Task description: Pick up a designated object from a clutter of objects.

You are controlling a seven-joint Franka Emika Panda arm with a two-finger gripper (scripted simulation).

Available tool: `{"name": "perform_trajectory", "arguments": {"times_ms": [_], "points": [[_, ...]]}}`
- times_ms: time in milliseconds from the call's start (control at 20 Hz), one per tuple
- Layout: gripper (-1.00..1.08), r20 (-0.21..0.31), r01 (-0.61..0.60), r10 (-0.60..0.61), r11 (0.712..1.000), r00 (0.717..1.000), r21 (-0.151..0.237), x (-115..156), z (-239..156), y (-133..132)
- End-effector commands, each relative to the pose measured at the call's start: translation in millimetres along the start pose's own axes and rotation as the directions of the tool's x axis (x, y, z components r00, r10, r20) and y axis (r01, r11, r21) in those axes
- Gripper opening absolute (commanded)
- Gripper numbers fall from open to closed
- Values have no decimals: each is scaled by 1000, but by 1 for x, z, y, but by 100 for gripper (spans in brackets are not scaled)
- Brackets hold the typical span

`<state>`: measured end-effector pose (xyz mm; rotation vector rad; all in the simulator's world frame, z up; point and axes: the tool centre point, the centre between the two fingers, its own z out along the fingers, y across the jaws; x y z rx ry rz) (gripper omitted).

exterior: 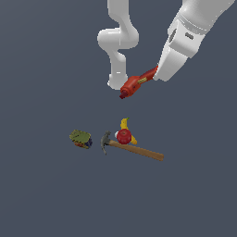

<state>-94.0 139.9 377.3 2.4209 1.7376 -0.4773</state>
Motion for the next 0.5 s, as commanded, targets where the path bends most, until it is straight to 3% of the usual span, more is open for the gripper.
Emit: {"name": "perform_trajectory", "arguments": {"times_ms": [0, 450], "points": [[-100, -1, -1, 1, 1000, 1000, -2, -1, -10, 1], [-100, 0, -2, 2, 1000, 1000, -3, -1, -14, 2]]}}
